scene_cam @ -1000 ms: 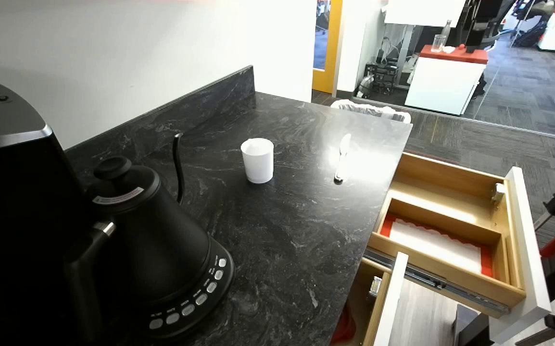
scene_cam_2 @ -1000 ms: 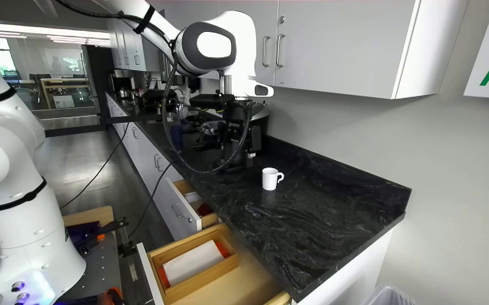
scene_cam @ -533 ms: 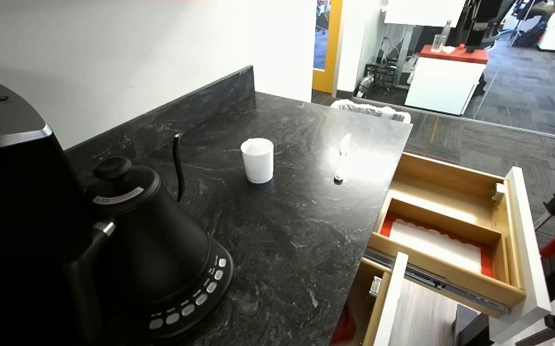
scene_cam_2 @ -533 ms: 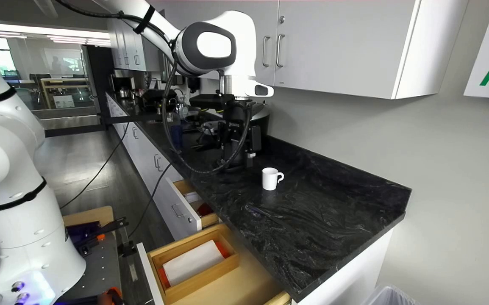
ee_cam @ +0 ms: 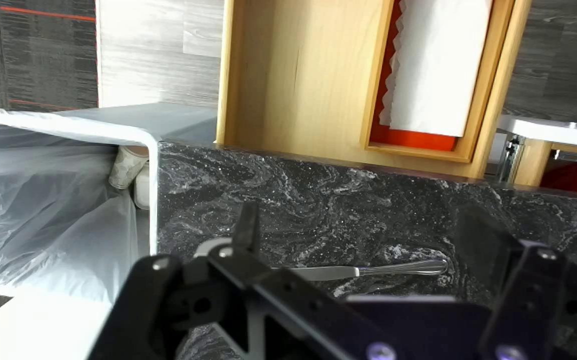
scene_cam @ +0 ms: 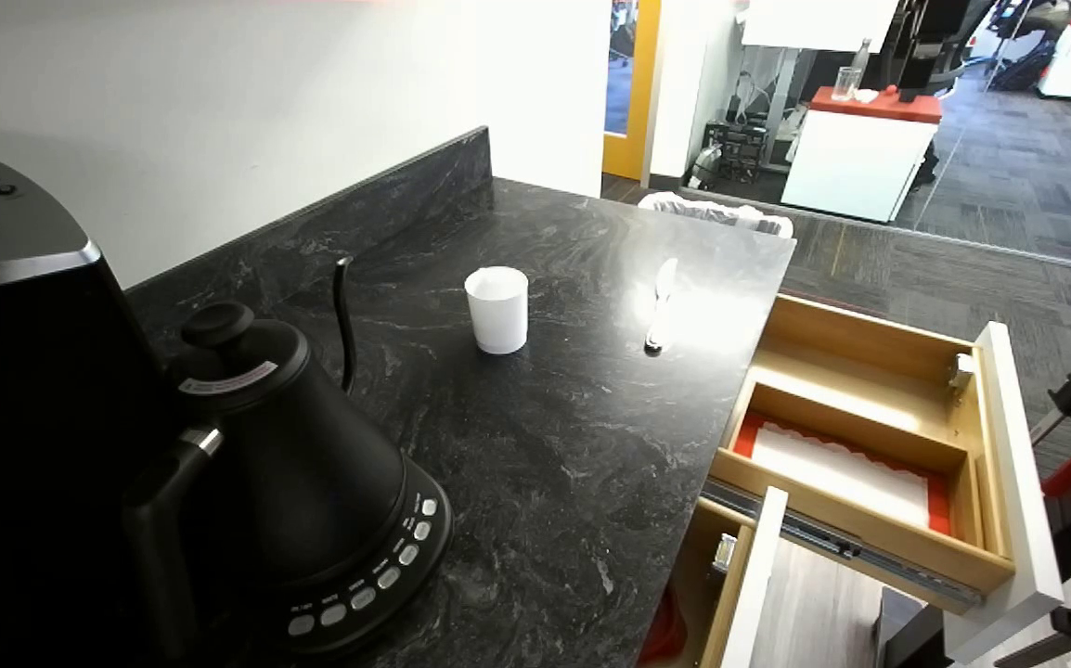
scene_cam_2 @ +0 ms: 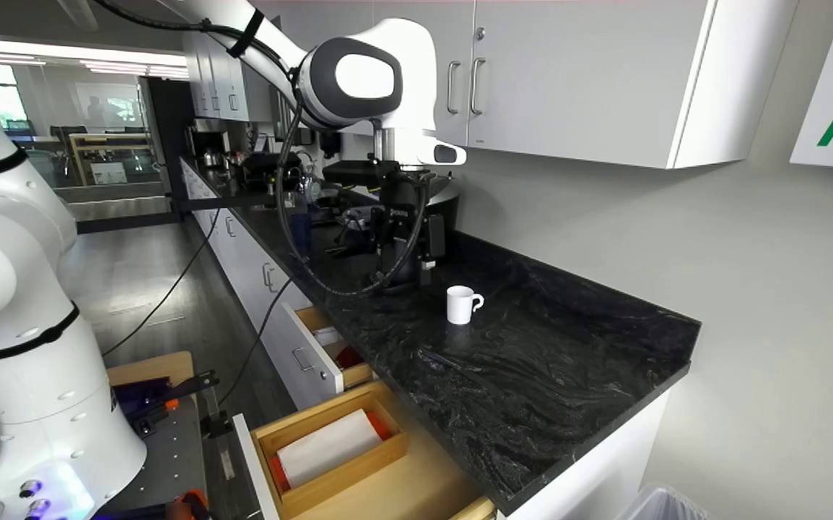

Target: Put the knife in the box that is in the drawer

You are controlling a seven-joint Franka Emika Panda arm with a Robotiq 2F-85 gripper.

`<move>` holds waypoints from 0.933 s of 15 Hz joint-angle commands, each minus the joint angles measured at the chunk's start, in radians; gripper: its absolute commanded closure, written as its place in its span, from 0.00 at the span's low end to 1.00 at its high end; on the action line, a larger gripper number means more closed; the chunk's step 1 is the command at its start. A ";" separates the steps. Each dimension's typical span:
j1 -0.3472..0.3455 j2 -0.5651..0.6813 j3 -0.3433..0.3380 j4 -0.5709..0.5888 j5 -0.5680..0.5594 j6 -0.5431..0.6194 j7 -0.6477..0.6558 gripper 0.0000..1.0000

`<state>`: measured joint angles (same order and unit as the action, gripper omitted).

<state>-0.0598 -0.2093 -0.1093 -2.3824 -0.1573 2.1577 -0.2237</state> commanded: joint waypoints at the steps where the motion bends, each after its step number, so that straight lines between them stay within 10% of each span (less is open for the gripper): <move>1: -0.005 0.000 0.005 0.001 0.001 -0.002 -0.001 0.00; 14: 0.008 0.007 -0.011 -0.012 0.047 0.091 -0.150 0.00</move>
<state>-0.0597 -0.2030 -0.1080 -2.3828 -0.1507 2.1858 -0.3098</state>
